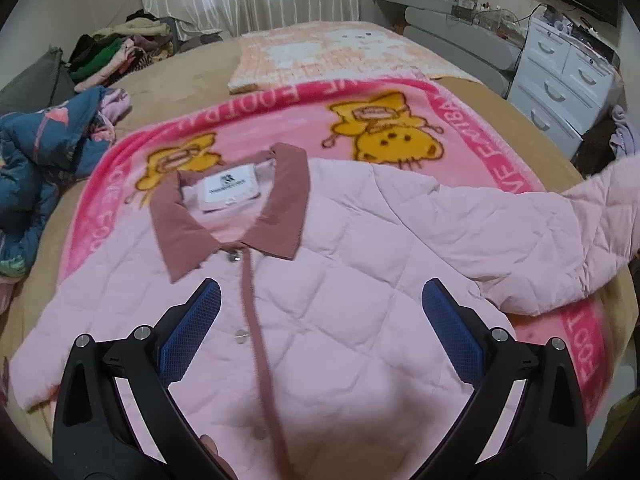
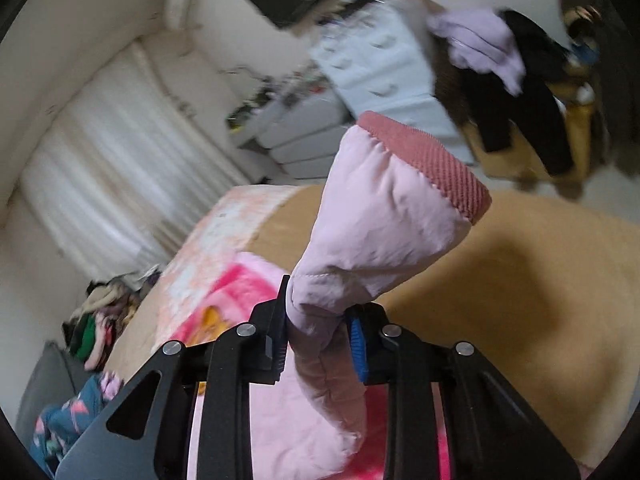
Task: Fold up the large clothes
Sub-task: 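Grasp the sleeve cuff with the right gripper and lift it, then carry the sleeve across the jacket front with the right gripper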
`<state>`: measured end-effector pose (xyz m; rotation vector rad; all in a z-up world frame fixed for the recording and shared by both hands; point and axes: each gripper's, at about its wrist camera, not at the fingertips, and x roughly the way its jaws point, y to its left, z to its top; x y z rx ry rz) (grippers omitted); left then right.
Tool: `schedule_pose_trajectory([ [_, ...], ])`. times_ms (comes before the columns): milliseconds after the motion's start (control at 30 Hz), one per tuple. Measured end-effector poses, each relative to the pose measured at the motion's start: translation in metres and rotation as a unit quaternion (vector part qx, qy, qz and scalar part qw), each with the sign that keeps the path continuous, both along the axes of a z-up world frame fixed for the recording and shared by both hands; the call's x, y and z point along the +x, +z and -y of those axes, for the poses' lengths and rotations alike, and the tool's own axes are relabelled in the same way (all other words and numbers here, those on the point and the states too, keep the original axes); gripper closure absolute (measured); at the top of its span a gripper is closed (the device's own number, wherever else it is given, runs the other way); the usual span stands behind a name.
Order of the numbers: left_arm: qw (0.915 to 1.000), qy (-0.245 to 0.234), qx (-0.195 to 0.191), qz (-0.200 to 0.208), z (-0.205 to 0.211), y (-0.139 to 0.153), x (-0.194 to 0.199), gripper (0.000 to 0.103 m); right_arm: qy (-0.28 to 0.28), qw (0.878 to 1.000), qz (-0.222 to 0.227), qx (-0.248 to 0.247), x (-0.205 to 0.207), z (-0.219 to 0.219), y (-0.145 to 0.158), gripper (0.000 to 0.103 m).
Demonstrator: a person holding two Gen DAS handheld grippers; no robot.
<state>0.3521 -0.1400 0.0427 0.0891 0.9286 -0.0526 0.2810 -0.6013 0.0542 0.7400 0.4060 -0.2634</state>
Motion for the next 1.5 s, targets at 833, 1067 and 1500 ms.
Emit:
schedule_pose_trajectory([
  [833,0.9960,0.062,-0.051,0.038,-0.133,0.051,-0.032,0.008,0.173,0.967,0.071,-0.175,0.028,-0.211,0.130,0.079],
  [1067,0.9918,0.094,-0.074,0.044,-0.183,0.049,-0.042,0.008,0.220,0.953,0.090,-0.189,0.028,-0.271,0.135,0.079],
  [1500,0.9838,0.141,-0.097,0.053,-0.252,0.040,-0.061,0.009,0.309,0.925,0.089,-0.204,0.041,-0.376,0.103,0.079],
])
